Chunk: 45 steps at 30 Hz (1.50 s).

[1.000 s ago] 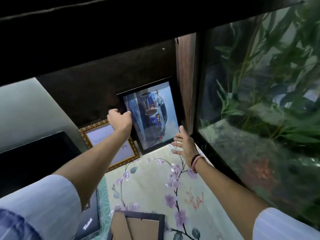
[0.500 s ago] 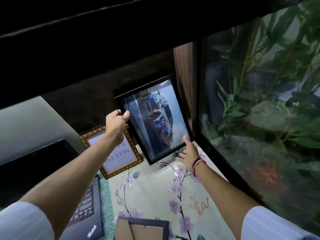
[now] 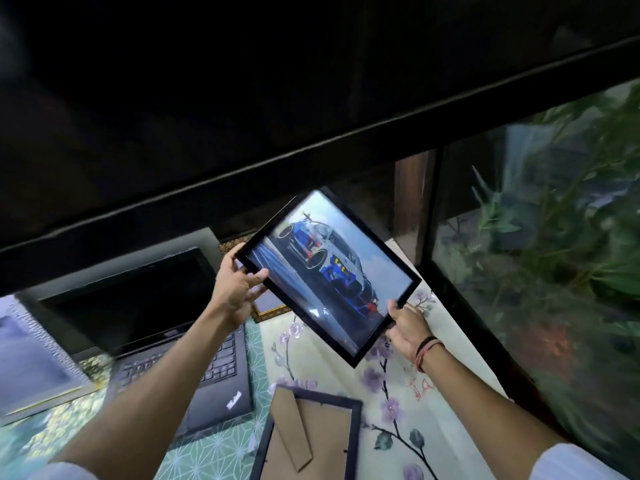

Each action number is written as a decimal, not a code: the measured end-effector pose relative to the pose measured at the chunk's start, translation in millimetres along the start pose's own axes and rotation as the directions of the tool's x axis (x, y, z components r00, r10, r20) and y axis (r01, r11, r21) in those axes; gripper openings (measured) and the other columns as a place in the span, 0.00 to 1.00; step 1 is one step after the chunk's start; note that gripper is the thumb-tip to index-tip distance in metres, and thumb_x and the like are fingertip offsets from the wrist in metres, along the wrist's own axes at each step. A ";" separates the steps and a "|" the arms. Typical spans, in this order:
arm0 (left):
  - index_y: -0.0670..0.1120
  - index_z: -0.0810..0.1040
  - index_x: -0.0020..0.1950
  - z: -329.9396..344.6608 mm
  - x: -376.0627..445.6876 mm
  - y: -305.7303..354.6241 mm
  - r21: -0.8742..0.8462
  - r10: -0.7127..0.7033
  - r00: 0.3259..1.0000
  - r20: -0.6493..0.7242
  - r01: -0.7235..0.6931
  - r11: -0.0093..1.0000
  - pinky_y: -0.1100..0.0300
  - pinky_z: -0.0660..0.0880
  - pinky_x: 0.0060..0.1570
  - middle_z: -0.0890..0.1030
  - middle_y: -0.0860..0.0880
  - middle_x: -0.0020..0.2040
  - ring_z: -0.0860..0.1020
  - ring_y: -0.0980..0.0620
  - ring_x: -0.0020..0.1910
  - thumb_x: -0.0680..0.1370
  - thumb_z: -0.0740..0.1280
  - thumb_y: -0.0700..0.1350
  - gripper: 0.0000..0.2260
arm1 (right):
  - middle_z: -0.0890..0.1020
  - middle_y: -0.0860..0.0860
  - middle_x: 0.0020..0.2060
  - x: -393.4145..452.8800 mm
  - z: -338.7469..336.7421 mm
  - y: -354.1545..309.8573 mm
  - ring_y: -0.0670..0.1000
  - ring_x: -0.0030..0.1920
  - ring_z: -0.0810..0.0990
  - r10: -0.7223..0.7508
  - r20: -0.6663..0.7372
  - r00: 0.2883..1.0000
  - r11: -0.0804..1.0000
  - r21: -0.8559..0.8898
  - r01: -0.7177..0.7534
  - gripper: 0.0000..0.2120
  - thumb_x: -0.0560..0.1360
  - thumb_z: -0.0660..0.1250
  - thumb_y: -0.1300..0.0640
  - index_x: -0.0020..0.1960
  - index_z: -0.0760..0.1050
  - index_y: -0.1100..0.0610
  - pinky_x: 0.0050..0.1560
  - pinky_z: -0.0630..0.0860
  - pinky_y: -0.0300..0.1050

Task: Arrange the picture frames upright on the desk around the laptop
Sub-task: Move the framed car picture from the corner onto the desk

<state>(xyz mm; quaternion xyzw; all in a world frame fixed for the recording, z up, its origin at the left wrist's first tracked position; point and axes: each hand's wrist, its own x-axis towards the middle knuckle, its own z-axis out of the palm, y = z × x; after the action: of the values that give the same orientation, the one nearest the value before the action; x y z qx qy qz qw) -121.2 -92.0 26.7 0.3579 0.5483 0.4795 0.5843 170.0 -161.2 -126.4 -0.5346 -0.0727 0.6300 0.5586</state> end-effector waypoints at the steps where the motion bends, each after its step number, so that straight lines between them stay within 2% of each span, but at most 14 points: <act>1: 0.50 0.73 0.71 -14.2 -9.4 0.3 -0.026 -0.009 1.000 -0.010 0.009 1.000 0.53 0.83 0.47 0.83 0.44 0.61 0.83 0.46 0.55 0.78 0.63 0.25 0.27 | 0.80 0.67 0.61 -7.0 2.8 1.9 0.60 0.52 0.82 -0.009 0.013 1.000 1.000 -0.016 0.009 0.14 0.82 0.61 0.62 0.65 0.71 0.68 0.60 0.78 0.65; 3: 0.49 0.78 0.64 -39.6 -29.8 1.2 -0.059 -0.012 1.000 -0.025 0.010 0.998 0.51 0.82 0.48 0.84 0.44 0.55 0.84 0.47 0.50 0.79 0.65 0.31 0.18 | 0.81 0.65 0.59 -27.3 11.8 1.7 0.59 0.50 0.83 -0.013 0.018 1.000 0.997 -0.081 0.015 0.14 0.82 0.61 0.62 0.65 0.71 0.67 0.57 0.80 0.59; 6: 0.44 0.81 0.60 -90.3 -64.2 2.6 -0.082 -0.009 0.999 -0.044 0.005 0.997 0.47 0.81 0.51 0.84 0.44 0.49 0.82 0.46 0.47 0.82 0.65 0.38 0.09 | 0.81 0.63 0.59 -65.3 33.7 5.8 0.60 0.52 0.83 -0.012 0.069 0.998 0.983 -0.182 0.024 0.11 0.83 0.61 0.62 0.63 0.73 0.64 0.58 0.79 0.61; 9: 0.42 0.80 0.60 -158.8 -105.2 2.4 -0.104 -0.015 0.997 -0.077 0.006 0.995 0.52 0.81 0.48 0.83 0.45 0.46 0.82 0.47 0.44 0.83 0.64 0.40 0.08 | 0.82 0.62 0.56 -107.3 70.2 23.7 0.60 0.50 0.83 -0.014 0.135 0.991 0.962 -0.270 0.050 0.10 0.83 0.60 0.62 0.62 0.74 0.64 0.54 0.81 0.60; 15: 0.43 0.80 0.58 -309.4 -187.8 -5.2 -0.165 -0.051 0.987 -0.152 0.025 0.986 0.58 0.82 0.45 0.85 0.47 0.43 0.82 0.52 0.38 0.83 0.64 0.41 0.08 | 0.86 0.56 0.53 -190.3 160.7 93.1 0.57 0.50 0.84 0.003 0.267 0.964 0.901 -0.419 0.114 0.11 0.83 0.60 0.61 0.60 0.78 0.60 0.59 0.79 0.61; 21: 0.45 0.82 0.50 -440.6 -263.1 -8.5 -0.238 -0.108 0.963 -0.246 0.048 0.970 0.61 0.80 0.32 0.83 0.49 0.39 0.82 0.51 0.37 0.83 0.64 0.42 0.08 | 0.84 0.52 0.48 -257.8 252.1 167.7 0.51 0.43 0.82 0.035 0.330 0.943 0.834 -0.530 0.155 0.09 0.83 0.62 0.56 0.58 0.79 0.58 0.39 0.79 0.46; 23: 0.44 0.83 0.50 -479.5 -282.4 -11.0 -0.253 -0.113 0.958 -0.262 0.045 0.966 0.57 0.75 0.30 0.81 0.46 0.41 0.79 0.46 0.38 0.83 0.65 0.45 0.08 | 0.84 0.54 0.51 -272.3 281.6 193.2 0.53 0.47 0.82 0.037 0.347 0.937 0.817 -0.551 0.171 0.09 0.83 0.62 0.57 0.58 0.78 0.58 0.42 0.82 0.47; 25: 0.42 0.83 0.52 -506.8 -293.8 -15.5 -0.287 -0.117 0.953 -0.280 0.033 0.957 0.53 0.75 0.34 0.81 0.44 0.43 0.79 0.46 0.36 0.82 0.65 0.46 0.10 | 0.83 0.56 0.59 -279.5 305.8 213.3 0.58 0.56 0.81 0.044 0.359 0.932 0.806 -0.564 0.179 0.12 0.82 0.64 0.56 0.61 0.78 0.61 0.59 0.79 0.58; 27: 0.40 0.82 0.54 -529.6 -299.2 -21.9 -0.346 -0.131 0.937 -0.324 0.011 0.938 0.54 0.82 0.38 0.83 0.45 0.43 0.82 0.48 0.37 0.85 0.61 0.43 0.12 | 0.82 0.56 0.59 -285.9 328.5 229.8 0.58 0.59 0.79 0.065 0.373 0.926 0.795 -0.580 0.178 0.14 0.82 0.63 0.56 0.64 0.77 0.62 0.65 0.73 0.61; 30: 0.38 0.80 0.55 -553.7 -302.3 -30.6 -0.415 -0.174 0.916 -0.362 0.009 0.910 0.57 0.84 0.40 0.83 0.43 0.47 0.85 0.49 0.41 0.86 0.58 0.41 0.12 | 0.83 0.56 0.57 -289.8 356.4 250.8 0.56 0.55 0.81 0.093 0.388 0.917 0.786 -0.594 0.172 0.10 0.83 0.61 0.61 0.61 0.77 0.59 0.60 0.78 0.58; 34: 0.37 0.79 0.54 -579.8 -295.3 -38.9 -0.456 -0.226 0.882 -0.413 0.014 0.890 0.57 0.84 0.36 0.81 0.43 0.48 0.81 0.47 0.45 0.86 0.58 0.40 0.11 | 0.84 0.54 0.49 -285.0 382.0 276.7 0.53 0.45 0.83 0.125 0.371 0.920 0.766 -0.626 0.149 0.11 0.82 0.59 0.68 0.60 0.77 0.59 0.39 0.82 0.45; 37: 0.35 0.76 0.60 -597.7 -281.5 -43.0 -0.459 -0.256 0.868 -0.426 0.036 0.888 0.54 0.82 0.41 0.80 0.43 0.48 0.79 0.48 0.47 0.86 0.59 0.39 0.10 | 0.84 0.57 0.51 -270.9 397.6 297.8 0.56 0.47 0.83 0.155 0.335 0.929 0.718 -0.684 0.127 0.14 0.81 0.57 0.72 0.60 0.77 0.61 0.40 0.81 0.47; 41: 0.37 0.76 0.57 -623.1 -258.1 -45.9 -0.467 -0.315 0.843 -0.436 0.087 0.880 0.48 0.77 0.48 0.80 0.41 0.49 0.79 0.45 0.47 0.86 0.58 0.38 0.09 | 0.83 0.62 0.51 -245.7 416.8 323.9 0.60 0.47 0.81 0.172 0.303 0.937 0.645 -0.754 0.126 0.16 0.77 0.57 0.76 0.51 0.79 0.62 0.49 0.80 0.57; 45: 0.38 0.77 0.56 -651.7 -229.0 -56.4 -0.414 -0.343 0.836 -0.428 0.156 0.897 0.48 0.77 0.49 0.80 0.41 0.47 0.79 0.46 0.46 0.86 0.58 0.37 0.09 | 0.81 0.61 0.42 -213.0 434.1 346.6 0.59 0.42 0.80 0.192 0.267 0.944 0.529 -0.838 0.130 0.12 0.75 0.58 0.76 0.43 0.77 0.63 0.43 0.78 0.55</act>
<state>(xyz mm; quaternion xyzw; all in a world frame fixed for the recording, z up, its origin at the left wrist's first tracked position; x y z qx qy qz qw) -738.9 -396.3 -51.4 0.0347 0.6228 0.5650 0.5401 -416.4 -234.8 -57.6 -0.6266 -0.4508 0.6044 0.1970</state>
